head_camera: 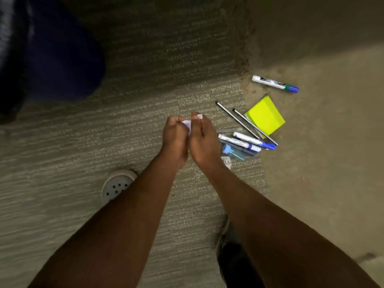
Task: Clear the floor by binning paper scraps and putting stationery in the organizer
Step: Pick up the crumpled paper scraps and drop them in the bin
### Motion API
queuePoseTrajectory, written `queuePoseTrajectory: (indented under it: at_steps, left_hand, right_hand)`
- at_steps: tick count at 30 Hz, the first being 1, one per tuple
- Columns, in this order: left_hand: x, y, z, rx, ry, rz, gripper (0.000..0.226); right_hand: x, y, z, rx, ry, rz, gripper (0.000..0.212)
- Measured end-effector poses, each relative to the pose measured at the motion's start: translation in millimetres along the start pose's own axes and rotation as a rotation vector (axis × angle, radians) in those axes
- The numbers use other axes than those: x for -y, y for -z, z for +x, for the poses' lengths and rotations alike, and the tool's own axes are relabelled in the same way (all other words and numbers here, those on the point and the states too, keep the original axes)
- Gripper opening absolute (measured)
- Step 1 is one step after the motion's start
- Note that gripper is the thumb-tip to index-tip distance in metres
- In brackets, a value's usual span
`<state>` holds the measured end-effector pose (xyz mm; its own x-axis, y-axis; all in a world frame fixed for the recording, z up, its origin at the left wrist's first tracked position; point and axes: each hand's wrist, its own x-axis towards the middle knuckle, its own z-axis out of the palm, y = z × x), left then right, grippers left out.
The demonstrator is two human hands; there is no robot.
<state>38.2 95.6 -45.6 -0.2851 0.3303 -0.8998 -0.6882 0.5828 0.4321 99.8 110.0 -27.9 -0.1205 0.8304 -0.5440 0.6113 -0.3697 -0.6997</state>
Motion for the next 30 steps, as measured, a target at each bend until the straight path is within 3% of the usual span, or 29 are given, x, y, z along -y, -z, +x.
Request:
queuePoseTrajectory:
  at_steps: [4,9,11,13,16,18,20,23,27,30]
  left_hand:
    - [-57.1,-2.1,15.6,0.053,-0.077,-0.099,0.023]
    - [-110.9,13.5,31.4,0.313,0.014,-0.080,0.026]
    - [-123.6,21.2,38.5,0.285,0.012,-0.045,0.033]
    - [-130.8,26.1,45.1,0.204,0.001,-0.031,0.037]
    - [-136.5,28.4,61.2,-0.013,-0.156,0.315,0.029]
    - [-137.5,30.8,79.0,-0.110,-0.360,0.720,0.025]
    - [-138.2,33.9,98.3,-0.139,-0.431,0.966,0.028]
    - [-132.7,48.7,119.4,-0.131,-0.350,1.115,0.048]
    - [-117.6,64.5,128.3,-0.047,-0.599,1.343,0.033]
    - [-116.5,59.8,137.8,-0.128,-0.487,1.280,0.058]
  right_hand:
    - [40.5,-19.6,36.0,0.066,0.042,-0.059,0.042]
    - [83.1,-37.3,70.3,0.239,0.036,-0.056,0.062]
    - [93.1,-39.0,81.0,0.337,-0.036,0.029,0.083]
    - [97.7,-40.4,92.3,0.490,-0.078,0.111,0.090]
    - [102.7,-42.9,118.3,0.500,0.010,0.025,0.076]
    - [101.7,-43.5,143.5,0.301,0.235,-0.357,0.066]
    - [101.6,-40.9,172.5,0.174,0.408,-0.622,0.061]
    - [108.5,-32.3,217.6,0.201,0.457,-0.795,0.064]
    - [127.0,-23.1,255.4,0.288,0.336,-0.884,0.074]
    - [135.7,-26.0,268.3,0.300,0.268,-0.785,0.065]
